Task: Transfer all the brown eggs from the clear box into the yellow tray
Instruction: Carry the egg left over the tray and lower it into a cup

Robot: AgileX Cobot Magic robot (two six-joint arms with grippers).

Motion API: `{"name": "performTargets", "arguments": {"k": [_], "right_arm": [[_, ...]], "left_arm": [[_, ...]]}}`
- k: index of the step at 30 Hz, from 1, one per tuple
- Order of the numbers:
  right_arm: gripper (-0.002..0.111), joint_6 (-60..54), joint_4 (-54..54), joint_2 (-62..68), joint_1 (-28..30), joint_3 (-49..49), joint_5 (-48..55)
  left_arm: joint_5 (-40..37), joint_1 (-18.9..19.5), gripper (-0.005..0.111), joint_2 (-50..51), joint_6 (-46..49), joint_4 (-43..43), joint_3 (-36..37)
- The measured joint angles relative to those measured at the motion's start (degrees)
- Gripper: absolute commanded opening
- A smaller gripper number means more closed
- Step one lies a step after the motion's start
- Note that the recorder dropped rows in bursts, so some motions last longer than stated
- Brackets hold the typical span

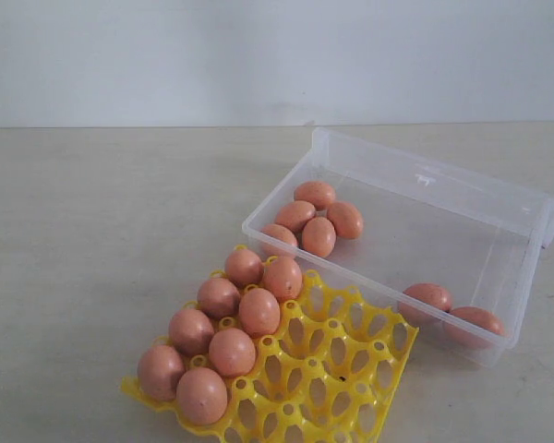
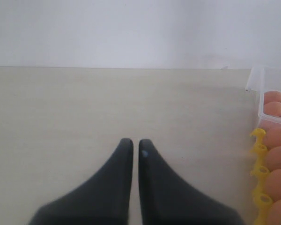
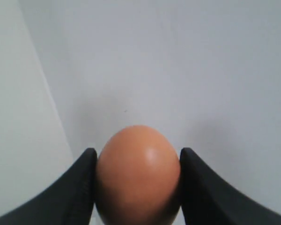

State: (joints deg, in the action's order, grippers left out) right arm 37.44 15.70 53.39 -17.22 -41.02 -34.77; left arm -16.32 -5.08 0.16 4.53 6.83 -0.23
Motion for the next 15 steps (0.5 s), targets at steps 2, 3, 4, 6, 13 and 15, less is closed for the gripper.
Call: {"name": "performTargets", "arguments": {"k": [2, 3, 4, 6, 13, 15], "right_arm": [[0.000, 12.4, 11.4, 0.0, 0.0, 0.0, -2.4], [0.000, 16.8, 15.1, 0.3, 0.0, 0.0, -4.8], [0.000, 24.6, 20.9, 1.7, 0.0, 0.0, -11.2], [0.000, 31.5, 28.2, 5.1, 0.0, 0.0, -23.1], [0.000, 36.9, 49.0, 20.3, 0.0, 0.0, -22.4], [0.000, 39.0, 58.0, 23.4, 0.0, 0.0, -21.0]], "left_arm": [[0.0, 0.0, 0.004, 0.0, 0.0, 0.0, 0.0], [0.0, 0.0, 0.004, 0.0, 0.0, 0.0, 0.0], [0.0, 0.0, 0.004, 0.0, 0.0, 0.0, 0.0], [0.0, 0.0, 0.004, 0.0, 0.0, 0.0, 0.0], [0.0, 0.0, 0.004, 0.0, 0.0, 0.0, 0.0], [0.0, 0.0, 0.004, 0.0, 0.0, 0.0, 0.0]]}}
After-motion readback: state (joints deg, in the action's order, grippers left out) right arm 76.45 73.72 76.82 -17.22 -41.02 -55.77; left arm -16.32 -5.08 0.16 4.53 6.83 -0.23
